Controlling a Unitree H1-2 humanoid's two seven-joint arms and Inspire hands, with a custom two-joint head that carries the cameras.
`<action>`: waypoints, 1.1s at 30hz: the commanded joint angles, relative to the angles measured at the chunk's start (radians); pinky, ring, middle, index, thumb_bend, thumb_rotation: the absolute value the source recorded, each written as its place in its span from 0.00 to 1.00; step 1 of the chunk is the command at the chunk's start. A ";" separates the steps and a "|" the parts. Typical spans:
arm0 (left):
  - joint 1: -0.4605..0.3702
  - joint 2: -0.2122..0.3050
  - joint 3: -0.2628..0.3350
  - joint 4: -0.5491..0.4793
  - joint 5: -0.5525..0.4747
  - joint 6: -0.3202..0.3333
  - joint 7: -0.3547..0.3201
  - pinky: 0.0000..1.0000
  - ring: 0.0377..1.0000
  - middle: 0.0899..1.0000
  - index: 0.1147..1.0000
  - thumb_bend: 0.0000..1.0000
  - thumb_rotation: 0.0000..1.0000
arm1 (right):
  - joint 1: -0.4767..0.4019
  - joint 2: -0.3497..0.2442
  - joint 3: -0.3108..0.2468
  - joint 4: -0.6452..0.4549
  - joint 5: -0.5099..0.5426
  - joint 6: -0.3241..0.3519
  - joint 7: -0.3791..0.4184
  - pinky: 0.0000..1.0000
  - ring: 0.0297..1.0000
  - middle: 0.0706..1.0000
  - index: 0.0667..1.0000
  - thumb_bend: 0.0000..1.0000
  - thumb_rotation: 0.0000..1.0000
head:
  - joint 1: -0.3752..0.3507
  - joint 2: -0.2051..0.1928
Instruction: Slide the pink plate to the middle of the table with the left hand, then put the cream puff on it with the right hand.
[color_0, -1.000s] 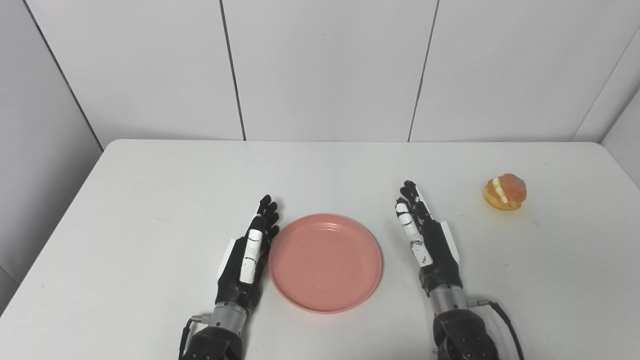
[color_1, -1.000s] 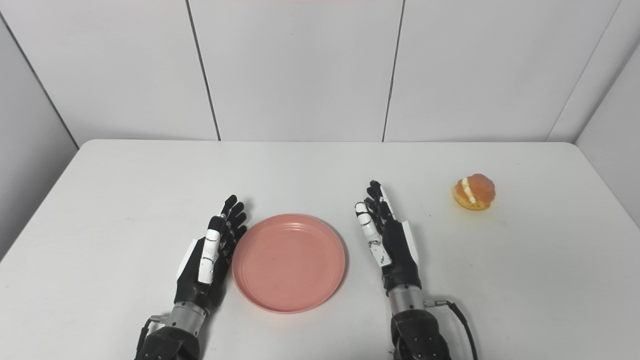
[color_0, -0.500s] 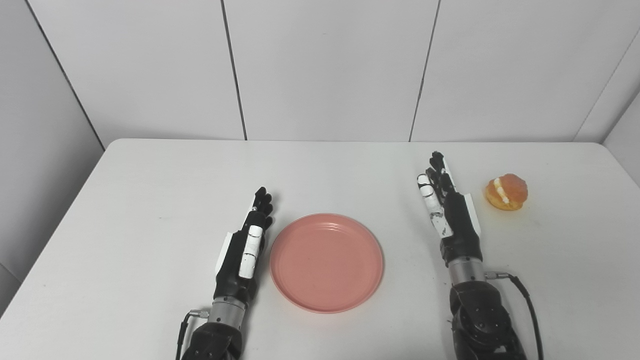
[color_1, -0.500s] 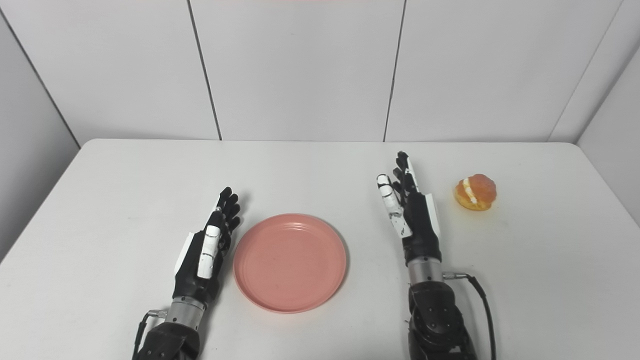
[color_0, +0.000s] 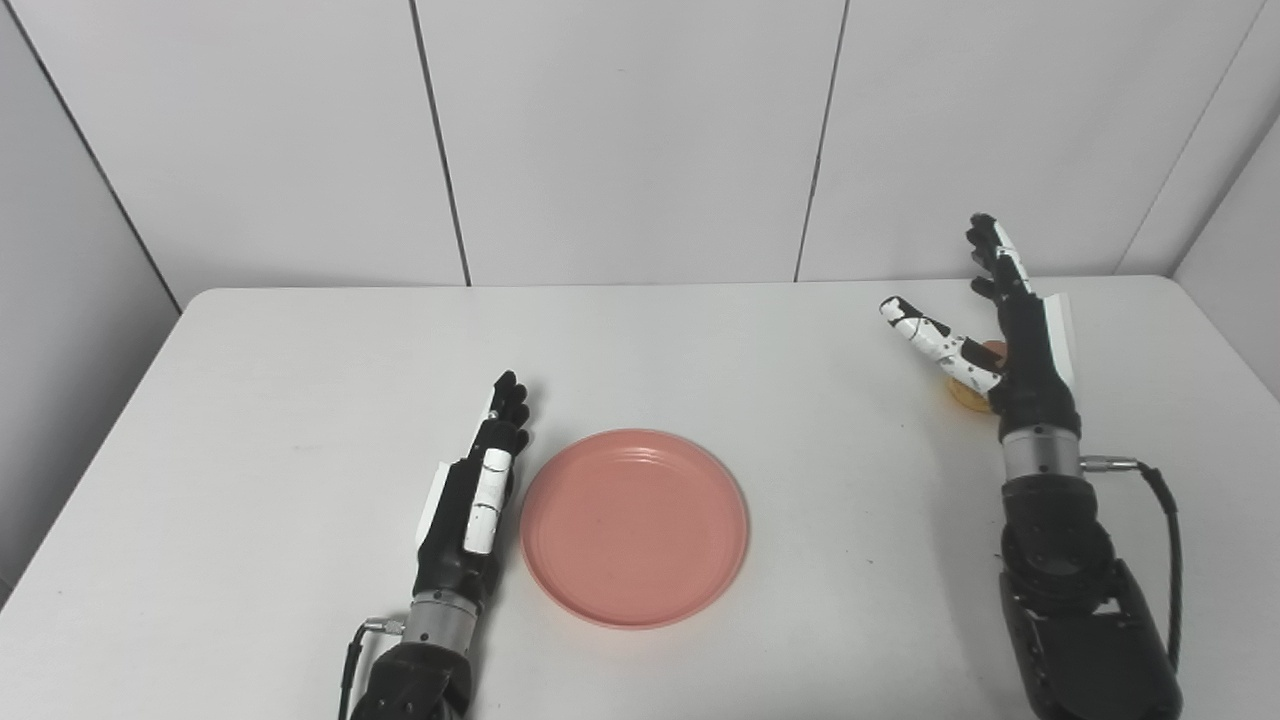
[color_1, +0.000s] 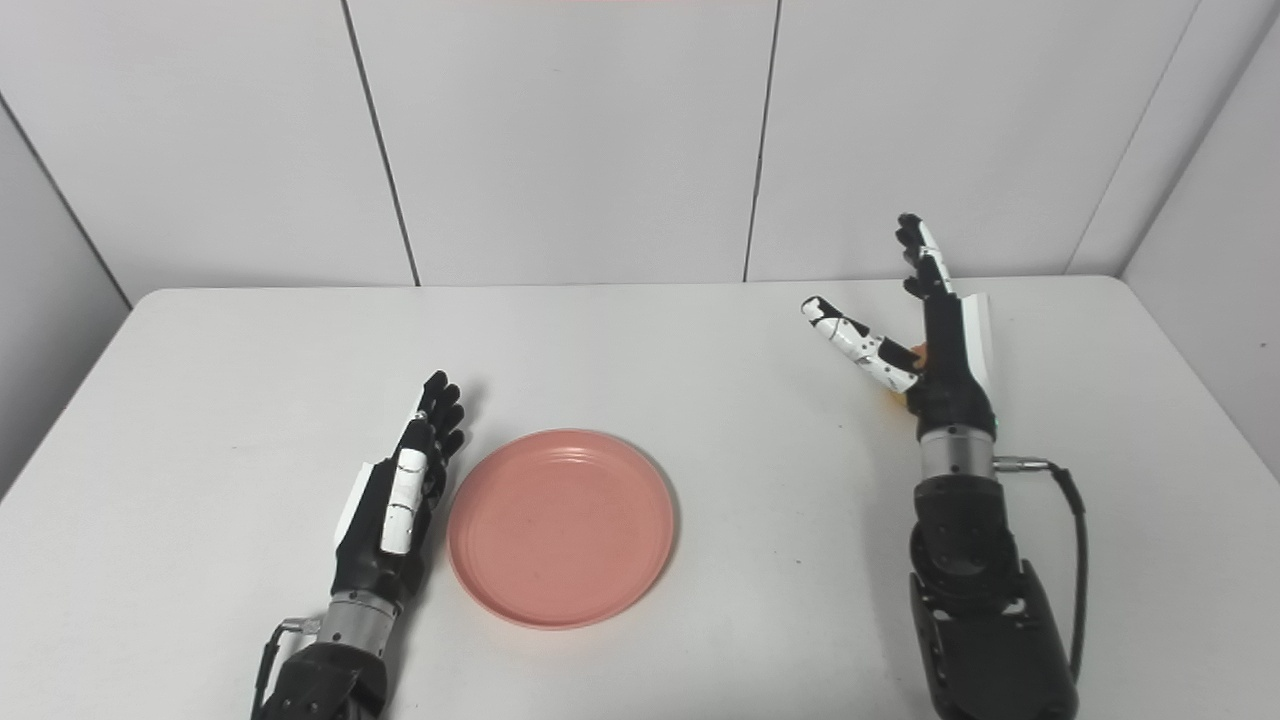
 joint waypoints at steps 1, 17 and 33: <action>0.004 0.013 0.002 0.003 -0.001 -0.002 -0.010 1.00 1.00 1.00 1.00 0.68 1.00 | -0.048 -0.022 -0.004 -0.018 -0.025 0.020 -0.014 0.82 0.88 0.90 0.91 0.69 0.40 | 0.001 0.000; -0.004 0.049 0.008 -0.009 -0.009 0.024 -0.031 1.00 1.00 1.00 1.00 0.71 1.00 | -0.083 -0.073 -0.005 0.043 -0.114 0.201 -0.019 0.80 0.90 0.92 0.89 0.77 0.18 | -0.043 0.017; -0.011 0.050 0.026 -0.001 -0.065 0.018 -0.049 1.00 1.00 1.00 1.00 0.67 1.00 | -0.109 -0.108 0.080 0.260 -0.187 0.179 -0.077 0.74 0.85 0.91 0.89 0.80 0.17 | -0.070 0.020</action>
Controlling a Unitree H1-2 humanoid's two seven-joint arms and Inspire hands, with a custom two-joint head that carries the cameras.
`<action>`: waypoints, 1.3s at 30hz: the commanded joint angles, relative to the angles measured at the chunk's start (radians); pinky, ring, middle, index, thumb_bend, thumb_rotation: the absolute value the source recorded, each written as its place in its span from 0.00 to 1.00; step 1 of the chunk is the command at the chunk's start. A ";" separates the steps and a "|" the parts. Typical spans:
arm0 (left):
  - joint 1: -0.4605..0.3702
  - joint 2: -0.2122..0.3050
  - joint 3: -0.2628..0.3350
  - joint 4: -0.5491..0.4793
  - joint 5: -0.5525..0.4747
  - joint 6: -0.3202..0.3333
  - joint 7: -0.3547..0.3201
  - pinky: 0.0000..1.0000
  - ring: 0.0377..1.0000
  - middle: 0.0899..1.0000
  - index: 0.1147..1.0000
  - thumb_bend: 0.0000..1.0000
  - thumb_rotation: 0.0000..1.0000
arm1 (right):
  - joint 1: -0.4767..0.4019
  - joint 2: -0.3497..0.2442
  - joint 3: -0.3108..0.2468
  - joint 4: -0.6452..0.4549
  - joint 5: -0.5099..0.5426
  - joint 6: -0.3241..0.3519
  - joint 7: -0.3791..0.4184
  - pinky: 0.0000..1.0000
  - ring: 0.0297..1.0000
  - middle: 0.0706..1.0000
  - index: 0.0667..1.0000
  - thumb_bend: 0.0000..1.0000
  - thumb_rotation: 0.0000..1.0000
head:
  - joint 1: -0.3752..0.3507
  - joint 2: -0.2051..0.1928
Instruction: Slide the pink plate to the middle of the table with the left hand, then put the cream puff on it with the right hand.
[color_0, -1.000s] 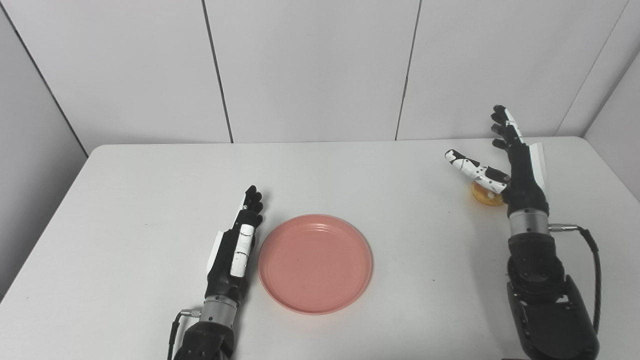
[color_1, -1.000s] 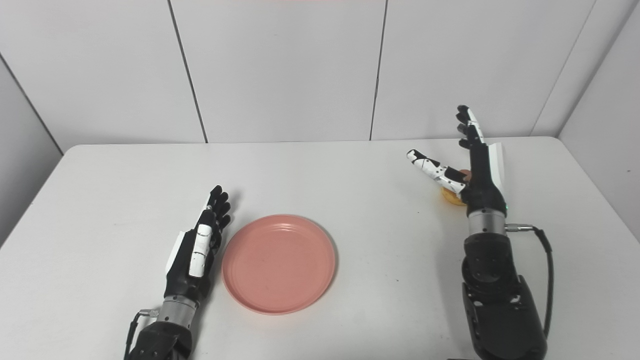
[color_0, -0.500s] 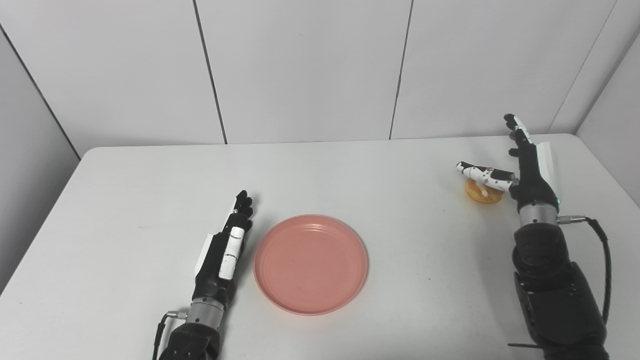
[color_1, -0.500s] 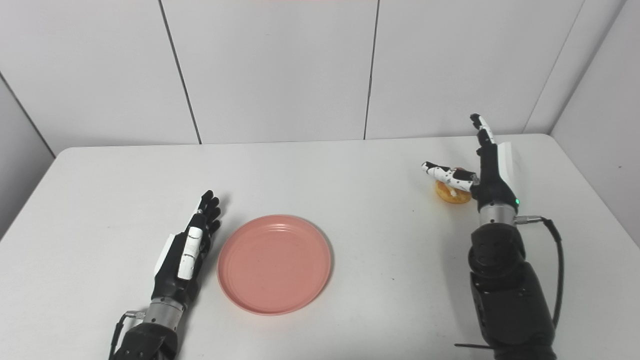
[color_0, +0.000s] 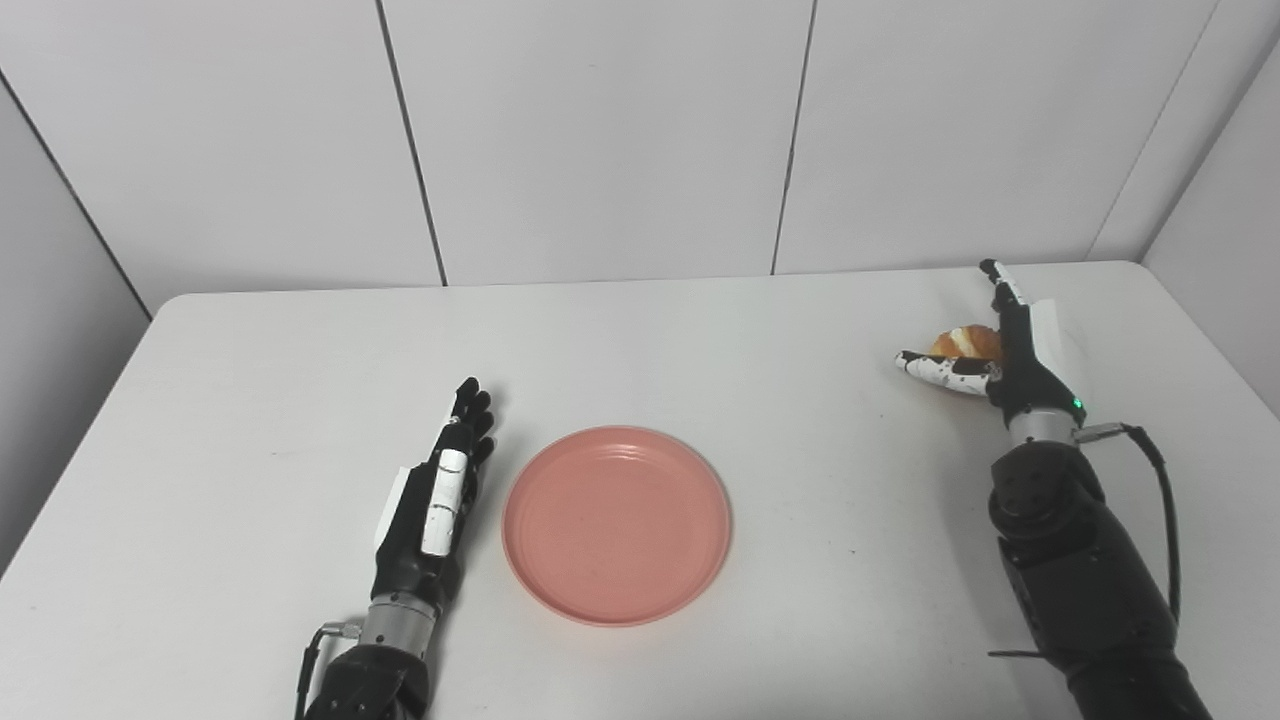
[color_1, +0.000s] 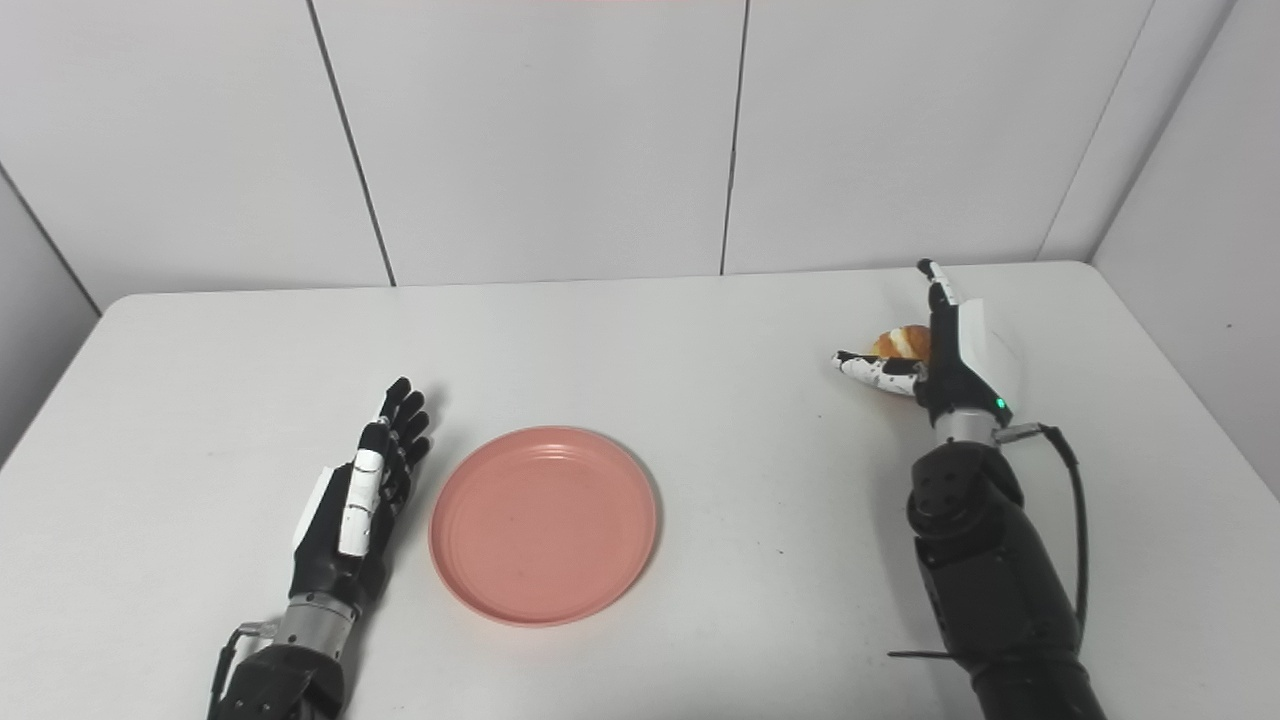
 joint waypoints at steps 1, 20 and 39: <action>-0.008 0.002 0.005 0.005 -0.010 -0.032 -0.011 1.00 1.00 1.00 1.00 0.67 1.00 | -0.023 -0.015 0.008 0.008 0.001 -0.024 -0.011 0.71 0.84 0.91 0.89 0.80 0.17 | -0.003 0.000; -0.004 0.006 -0.001 -0.014 -0.003 -0.017 -0.017 1.00 1.00 1.00 1.00 0.68 1.00 | -0.036 -0.045 0.084 0.077 -0.078 0.008 -0.085 0.68 0.81 0.86 0.86 0.68 0.02 | 0.002 0.008; -0.005 -0.004 0.008 -0.021 -0.008 -0.010 -0.008 1.00 1.00 1.00 1.00 0.66 1.00 | -0.025 -0.017 0.046 0.015 -0.054 0.020 -0.131 0.36 0.40 0.50 0.58 0.52 0.00 | 0.004 0.015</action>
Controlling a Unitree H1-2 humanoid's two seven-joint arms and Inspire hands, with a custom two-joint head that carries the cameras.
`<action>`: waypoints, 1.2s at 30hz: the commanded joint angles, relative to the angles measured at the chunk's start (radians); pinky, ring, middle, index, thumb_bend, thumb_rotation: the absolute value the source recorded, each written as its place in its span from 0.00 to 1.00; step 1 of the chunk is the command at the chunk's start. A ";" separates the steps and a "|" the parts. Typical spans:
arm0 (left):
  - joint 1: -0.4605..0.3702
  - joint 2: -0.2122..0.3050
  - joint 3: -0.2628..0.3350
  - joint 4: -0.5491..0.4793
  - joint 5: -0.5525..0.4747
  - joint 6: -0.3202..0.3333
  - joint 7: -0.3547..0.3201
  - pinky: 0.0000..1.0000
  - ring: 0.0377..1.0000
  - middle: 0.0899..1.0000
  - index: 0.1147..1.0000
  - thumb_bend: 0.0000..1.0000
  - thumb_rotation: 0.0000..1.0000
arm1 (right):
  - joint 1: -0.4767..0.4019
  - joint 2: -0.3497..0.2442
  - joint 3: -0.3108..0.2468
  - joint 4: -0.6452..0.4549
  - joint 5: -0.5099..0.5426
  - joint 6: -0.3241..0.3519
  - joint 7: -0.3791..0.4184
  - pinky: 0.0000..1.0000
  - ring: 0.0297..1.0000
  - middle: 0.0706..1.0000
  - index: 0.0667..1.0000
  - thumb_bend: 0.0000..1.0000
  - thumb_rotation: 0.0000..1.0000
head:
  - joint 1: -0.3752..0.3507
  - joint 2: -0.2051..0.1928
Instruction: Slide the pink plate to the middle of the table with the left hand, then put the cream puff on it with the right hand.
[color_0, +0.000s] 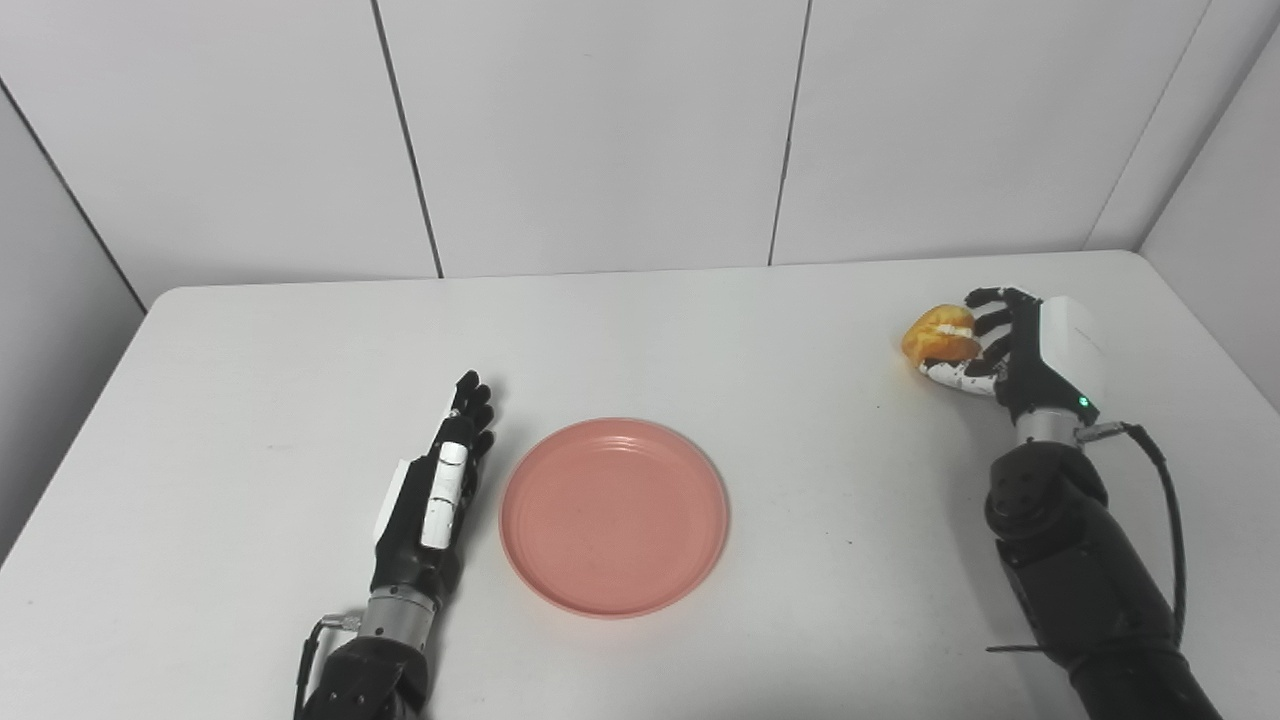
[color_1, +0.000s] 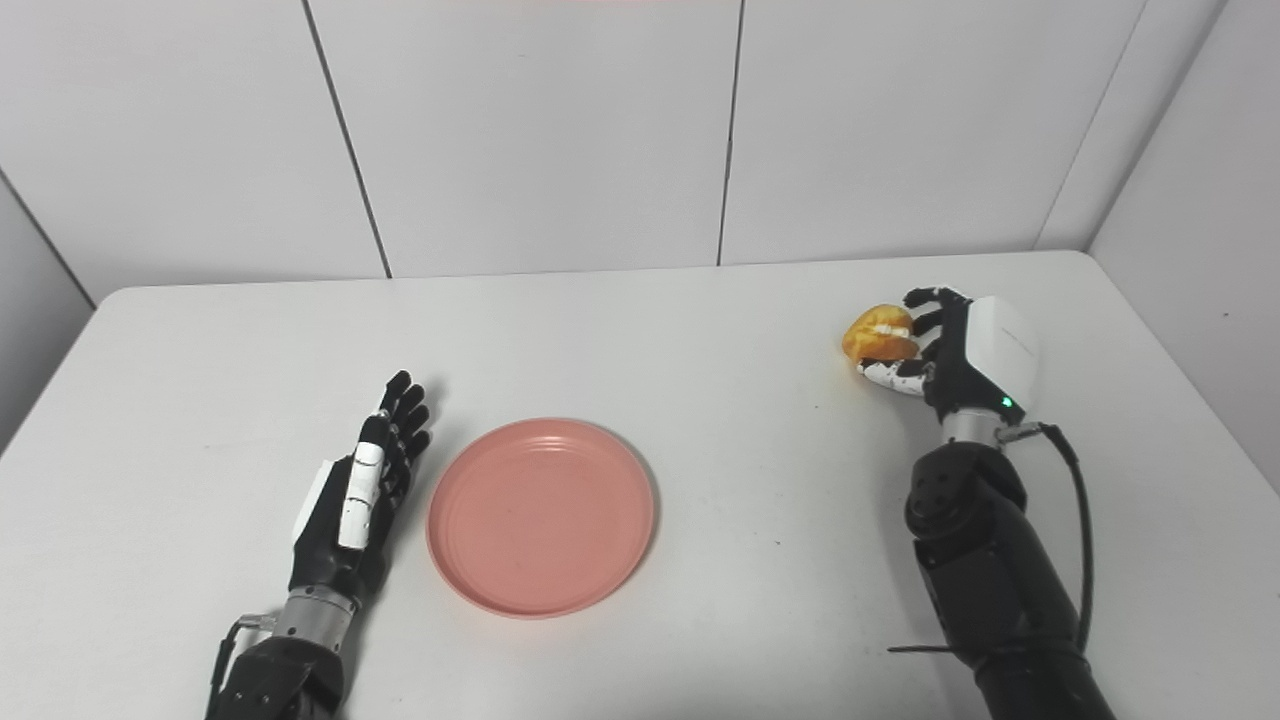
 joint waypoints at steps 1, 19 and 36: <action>-0.008 -0.004 0.005 -0.014 -0.009 -0.021 -0.003 1.00 1.00 1.00 1.00 0.66 0.99 | -0.026 -0.007 -0.009 -0.028 -0.003 0.002 -0.017 0.36 0.40 0.49 0.57 0.52 0.00 | 0.001 -0.001; 0.002 0.006 -0.009 -0.021 -0.005 -0.011 -0.014 1.00 1.00 1.00 1.00 0.67 1.00 | -0.013 0.003 -0.024 -0.060 0.008 -0.032 -0.060 0.31 0.35 0.44 0.53 0.50 0.00 | 0.024 -0.031; 0.015 -0.019 -0.017 -0.022 0.009 -0.004 0.001 1.00 1.00 1.00 1.00 0.69 1.00 | 0.033 0.050 0.006 -0.328 0.087 -0.156 0.031 0.33 0.37 0.47 0.52 0.50 0.00 | 0.071 -0.056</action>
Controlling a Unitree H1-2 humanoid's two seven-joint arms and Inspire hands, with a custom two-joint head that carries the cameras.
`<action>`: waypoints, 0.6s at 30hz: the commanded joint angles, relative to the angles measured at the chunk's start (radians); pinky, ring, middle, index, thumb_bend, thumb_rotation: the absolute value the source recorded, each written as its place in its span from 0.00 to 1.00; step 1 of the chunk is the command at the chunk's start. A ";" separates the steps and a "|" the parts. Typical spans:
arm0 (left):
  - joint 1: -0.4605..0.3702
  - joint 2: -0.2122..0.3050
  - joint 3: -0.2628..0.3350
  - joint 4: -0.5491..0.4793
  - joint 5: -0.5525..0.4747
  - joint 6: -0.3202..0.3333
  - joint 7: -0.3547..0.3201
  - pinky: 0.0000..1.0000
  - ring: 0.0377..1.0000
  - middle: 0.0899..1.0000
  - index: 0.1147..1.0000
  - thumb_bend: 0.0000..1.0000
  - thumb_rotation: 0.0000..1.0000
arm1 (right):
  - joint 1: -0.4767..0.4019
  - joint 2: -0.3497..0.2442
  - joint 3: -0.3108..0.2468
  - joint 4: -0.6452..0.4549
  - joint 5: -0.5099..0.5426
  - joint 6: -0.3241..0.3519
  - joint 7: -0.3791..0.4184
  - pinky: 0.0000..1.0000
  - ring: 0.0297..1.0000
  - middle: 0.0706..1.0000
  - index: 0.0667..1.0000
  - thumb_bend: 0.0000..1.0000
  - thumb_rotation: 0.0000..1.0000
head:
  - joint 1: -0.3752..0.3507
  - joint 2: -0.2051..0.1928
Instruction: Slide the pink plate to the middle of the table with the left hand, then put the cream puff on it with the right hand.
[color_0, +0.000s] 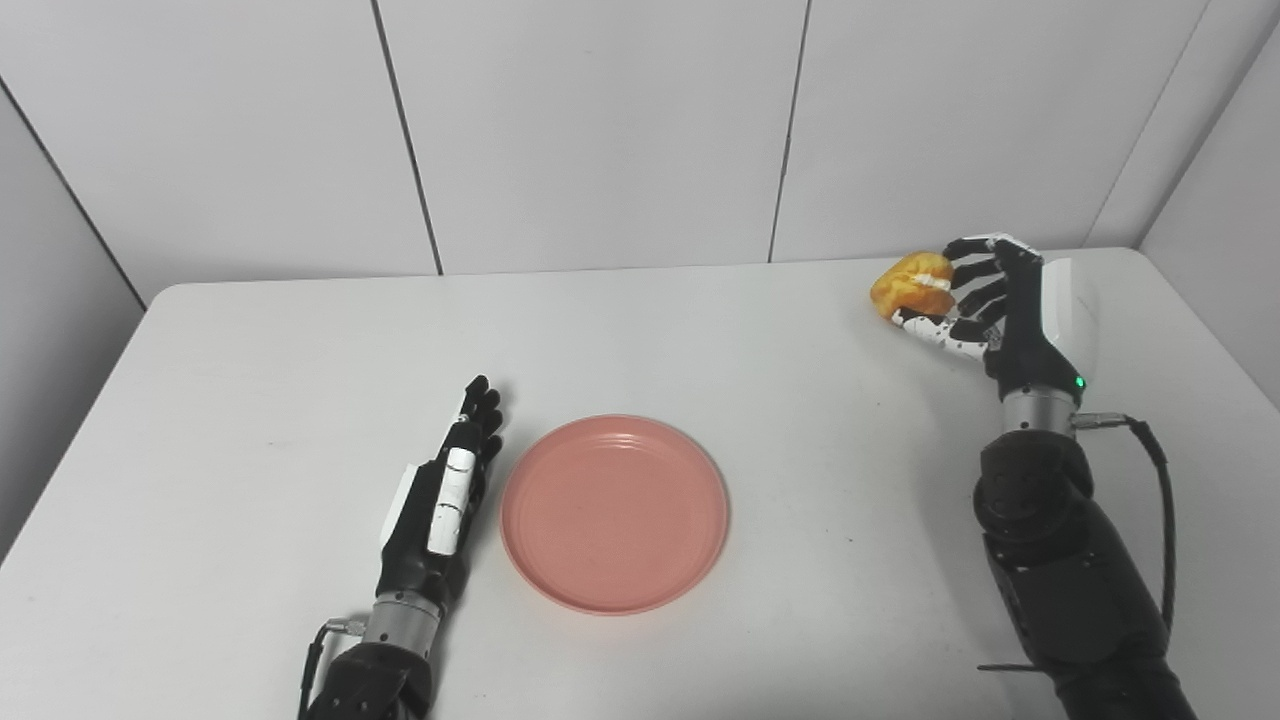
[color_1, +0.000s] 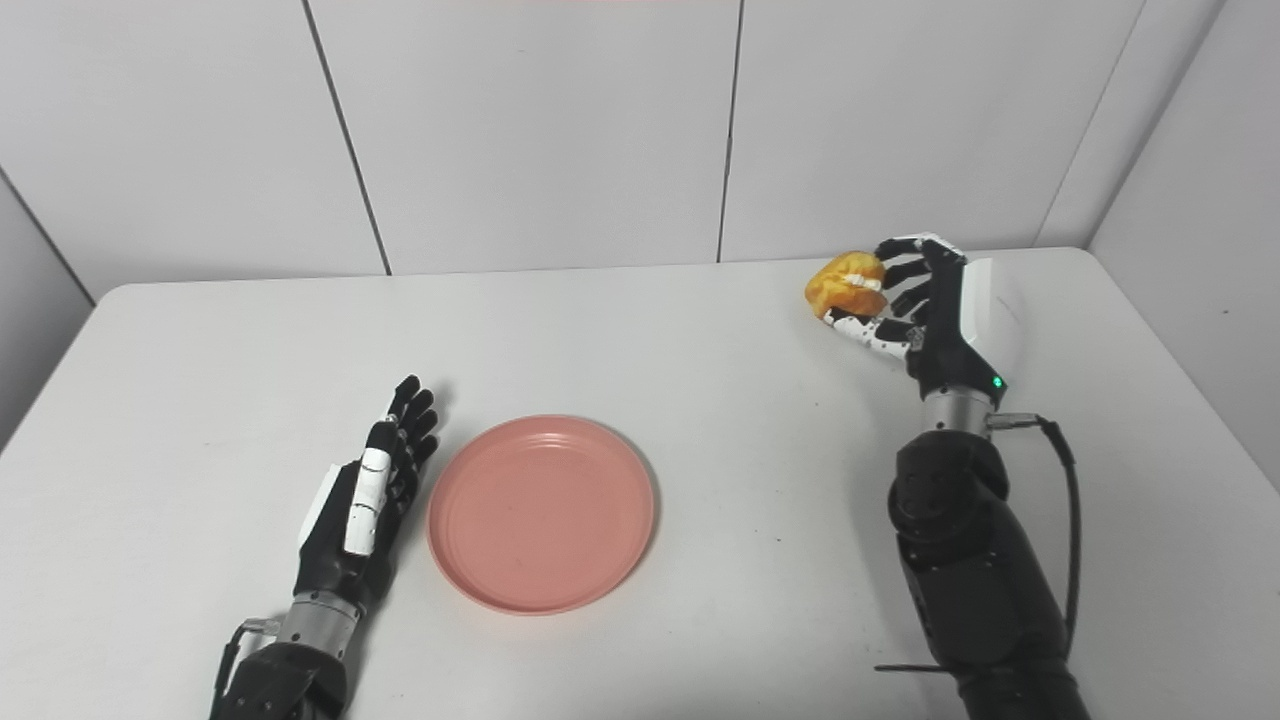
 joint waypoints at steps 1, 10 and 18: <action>-0.006 -0.012 0.003 0.002 0.002 -0.015 0.009 1.00 1.00 1.00 1.00 0.69 1.00 | -0.010 0.007 0.013 -0.074 0.009 -0.063 0.030 0.34 0.37 0.47 0.52 0.50 0.00 | 0.003 -0.002; -0.011 -0.021 0.002 0.009 0.005 -0.020 0.007 1.00 1.00 1.00 1.00 0.68 1.00 | 0.034 0.054 0.099 -0.146 -0.006 -0.131 0.115 0.30 0.36 0.45 0.53 0.50 0.00 | 0.011 0.001; -0.012 -0.036 0.000 0.015 0.021 -0.021 0.026 1.00 1.00 1.00 1.00 0.68 1.00 | 0.090 0.096 0.193 -0.184 -0.021 -0.167 0.194 0.33 0.37 0.47 0.52 0.50 0.00 | 0.040 0.003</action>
